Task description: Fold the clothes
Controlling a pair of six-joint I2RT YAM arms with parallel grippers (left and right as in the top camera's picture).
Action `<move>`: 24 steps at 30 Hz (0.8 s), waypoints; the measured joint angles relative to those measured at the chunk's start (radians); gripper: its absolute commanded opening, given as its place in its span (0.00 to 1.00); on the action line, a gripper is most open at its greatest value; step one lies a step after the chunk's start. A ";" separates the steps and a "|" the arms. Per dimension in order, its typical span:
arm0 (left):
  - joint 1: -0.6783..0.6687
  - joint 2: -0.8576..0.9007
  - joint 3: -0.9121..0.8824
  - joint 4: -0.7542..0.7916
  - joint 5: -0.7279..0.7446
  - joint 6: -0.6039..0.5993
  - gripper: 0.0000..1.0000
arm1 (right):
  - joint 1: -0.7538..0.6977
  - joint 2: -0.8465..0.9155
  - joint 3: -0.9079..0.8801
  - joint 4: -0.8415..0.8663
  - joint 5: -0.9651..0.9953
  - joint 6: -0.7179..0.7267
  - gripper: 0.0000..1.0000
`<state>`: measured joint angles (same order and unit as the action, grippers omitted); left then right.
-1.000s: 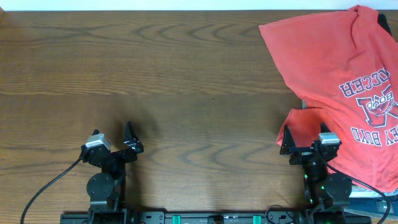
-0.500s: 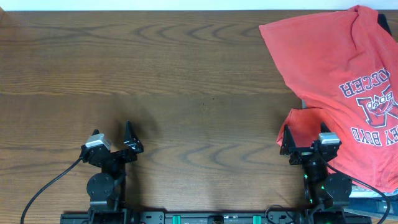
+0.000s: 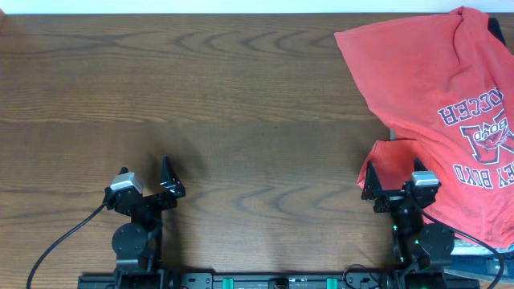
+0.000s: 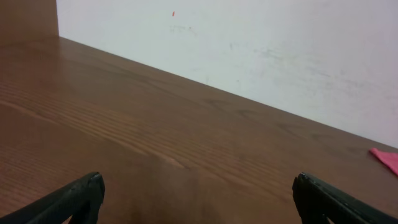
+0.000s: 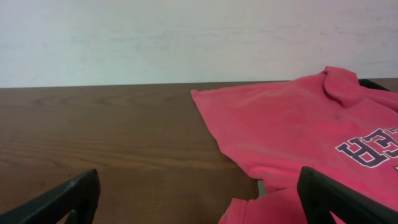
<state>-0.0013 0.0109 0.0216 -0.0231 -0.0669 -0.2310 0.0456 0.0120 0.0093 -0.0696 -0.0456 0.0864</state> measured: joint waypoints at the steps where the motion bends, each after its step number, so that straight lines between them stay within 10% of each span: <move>1: 0.000 0.000 0.000 0.000 0.000 0.000 0.98 | 0.000 0.000 0.000 0.000 0.000 0.000 0.99; 24: 0.000 0.000 0.005 -0.012 0.054 -0.068 0.98 | 0.000 0.006 0.011 -0.039 -0.016 0.029 0.99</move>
<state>-0.0013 0.0109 0.0261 -0.0349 -0.0128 -0.2993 0.0456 0.0177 0.0208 -0.1089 -0.0616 0.1158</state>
